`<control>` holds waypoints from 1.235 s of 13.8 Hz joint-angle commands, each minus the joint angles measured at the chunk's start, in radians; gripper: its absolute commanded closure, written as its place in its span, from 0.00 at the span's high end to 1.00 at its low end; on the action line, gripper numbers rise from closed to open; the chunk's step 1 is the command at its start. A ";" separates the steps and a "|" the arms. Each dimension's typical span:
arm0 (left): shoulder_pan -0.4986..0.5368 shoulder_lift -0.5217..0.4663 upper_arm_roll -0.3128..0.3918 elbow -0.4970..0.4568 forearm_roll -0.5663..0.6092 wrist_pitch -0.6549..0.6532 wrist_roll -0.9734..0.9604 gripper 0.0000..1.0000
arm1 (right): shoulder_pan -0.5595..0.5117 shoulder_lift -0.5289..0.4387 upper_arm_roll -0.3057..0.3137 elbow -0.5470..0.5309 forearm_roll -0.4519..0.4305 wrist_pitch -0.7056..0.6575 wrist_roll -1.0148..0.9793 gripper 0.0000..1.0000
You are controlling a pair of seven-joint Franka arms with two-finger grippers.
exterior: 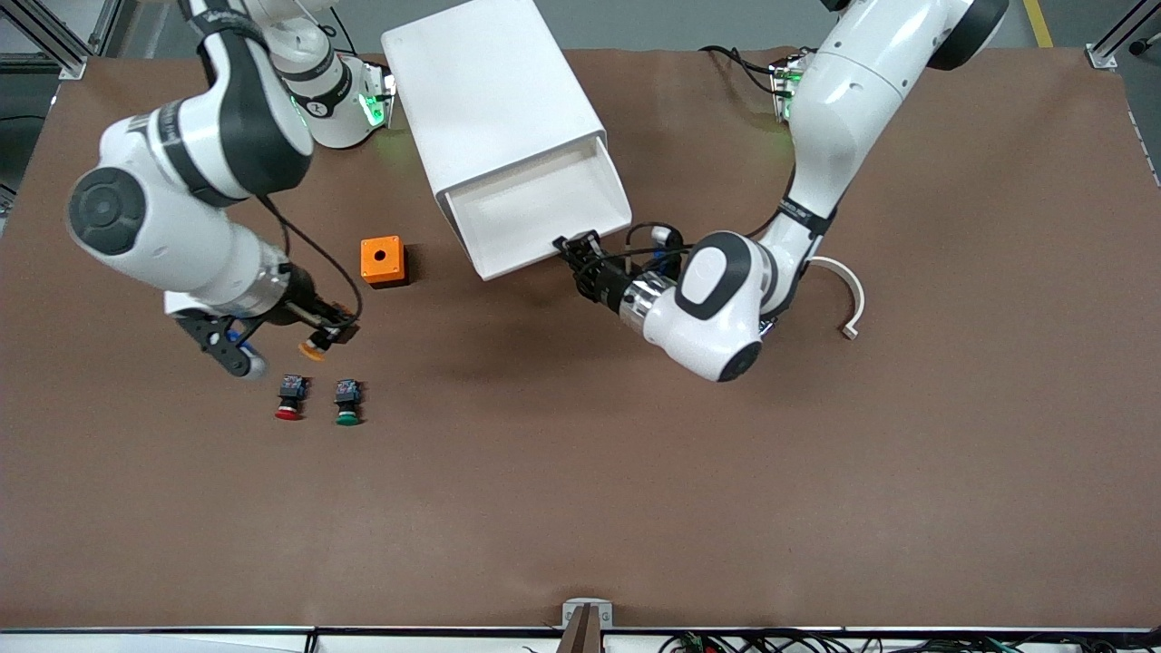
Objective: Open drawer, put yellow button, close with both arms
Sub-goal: 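Lift the yellow button with the right gripper while the left gripper withdraws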
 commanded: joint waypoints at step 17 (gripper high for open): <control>0.170 -0.003 0.114 0.126 0.384 -0.008 0.377 1.00 | 0.460 0.070 -0.016 0.026 -0.068 0.130 0.930 0.00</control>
